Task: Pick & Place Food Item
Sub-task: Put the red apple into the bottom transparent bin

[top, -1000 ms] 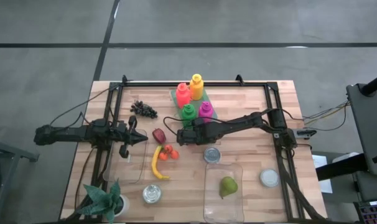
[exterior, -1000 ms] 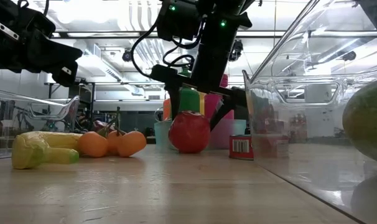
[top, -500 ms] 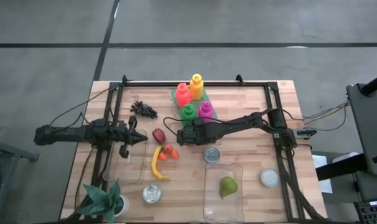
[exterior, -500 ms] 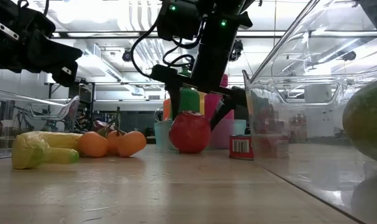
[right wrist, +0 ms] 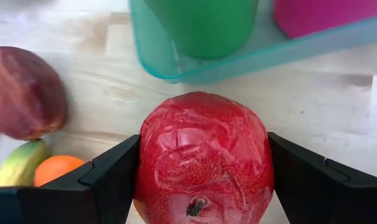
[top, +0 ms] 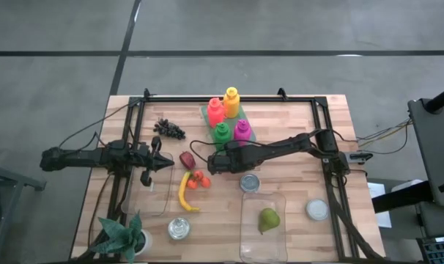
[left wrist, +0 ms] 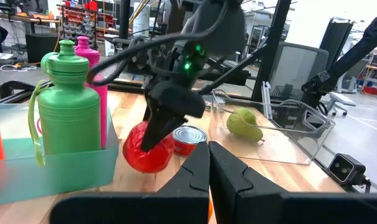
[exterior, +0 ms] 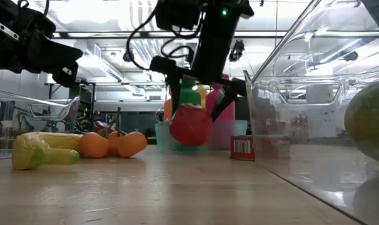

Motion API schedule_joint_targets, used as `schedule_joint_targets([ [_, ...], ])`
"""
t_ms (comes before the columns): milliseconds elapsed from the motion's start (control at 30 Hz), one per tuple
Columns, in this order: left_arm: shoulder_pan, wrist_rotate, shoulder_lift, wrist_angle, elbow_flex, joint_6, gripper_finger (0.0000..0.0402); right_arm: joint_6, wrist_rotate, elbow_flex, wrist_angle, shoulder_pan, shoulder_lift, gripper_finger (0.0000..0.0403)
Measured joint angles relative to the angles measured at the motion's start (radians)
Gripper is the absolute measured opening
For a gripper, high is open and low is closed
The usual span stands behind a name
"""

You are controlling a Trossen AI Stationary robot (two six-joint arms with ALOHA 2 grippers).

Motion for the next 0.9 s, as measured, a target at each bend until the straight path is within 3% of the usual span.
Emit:
schedule_joint_targets([
  [233,0.000,0.000,0.000,0.000,0.000,0.000,0.0001,-0.115,0.075,0.123,-0.116,0.020,-0.004,0.0303],
  [500,0.000,0.000,0.000,0.000,0.000,0.000,0.0001,-0.373,0.098,0.282,-0.206,0.031,-0.042,0.0303],
  [700,0.000,0.000,0.000,0.001,0.000,0.000,0.0001,-0.479,0.098,0.347,-0.253,0.050,-0.127,0.0303],
  [900,0.000,0.000,0.000,0.000,0.000,0.000,0.0001,-0.480,0.156,0.333,-0.281,0.096,-0.265,0.0303],
])
